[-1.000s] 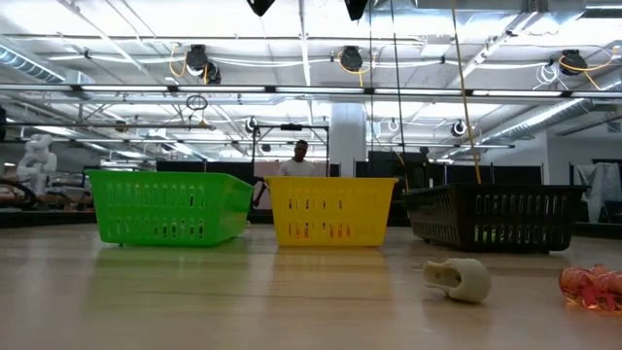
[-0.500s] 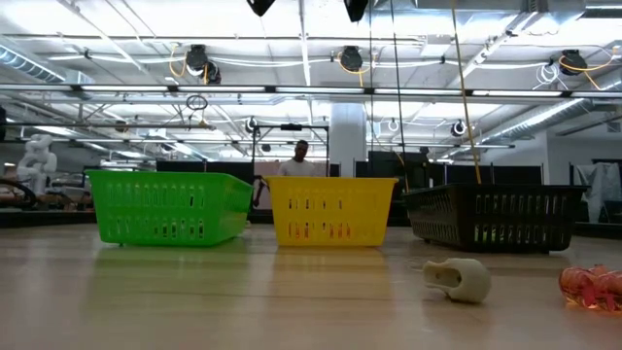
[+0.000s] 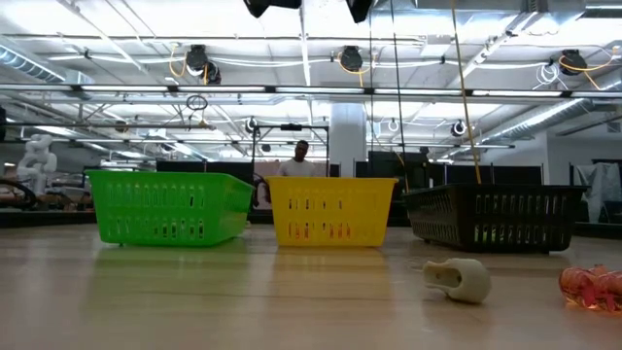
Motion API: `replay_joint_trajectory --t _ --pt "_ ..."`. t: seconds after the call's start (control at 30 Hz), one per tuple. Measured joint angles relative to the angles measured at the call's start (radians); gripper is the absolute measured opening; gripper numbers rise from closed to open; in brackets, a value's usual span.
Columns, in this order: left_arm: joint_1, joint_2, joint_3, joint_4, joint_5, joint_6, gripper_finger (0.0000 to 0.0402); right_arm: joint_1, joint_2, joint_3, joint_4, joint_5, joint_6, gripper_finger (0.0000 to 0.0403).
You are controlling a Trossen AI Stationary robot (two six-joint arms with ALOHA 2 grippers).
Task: Sort Halloween decoration
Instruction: Put the green spider toy into the black basket
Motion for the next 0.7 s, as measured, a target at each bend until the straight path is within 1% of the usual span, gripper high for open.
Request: replay_joint_trajectory --t 0.07,0.17,0.23,0.43,0.7 --pt "0.0 -0.009 0.0 0.004 0.0 -0.055 0.0175 0.0 -0.017 -0.001 -0.023 0.0 0.001 0.0002" --pt "0.0 -0.032 0.0 -0.011 0.0 -0.105 0.0178 0.0 -0.053 -0.001 -0.073 0.002 0.001 0.0002" --pt "0.0 -0.049 0.0 -0.027 -0.002 -0.106 0.0178 0.0 -0.079 0.0 -0.105 0.002 0.001 0.0002" --pt "0.002 -0.087 0.0 -0.098 -0.066 -0.106 0.0178 0.0 -0.156 0.0 -0.203 0.006 0.038 0.0002" --pt "0.002 -0.098 0.0 -0.145 -0.07 -0.107 0.0178 0.0 -0.236 0.0 -0.41 0.008 0.131 0.0002"
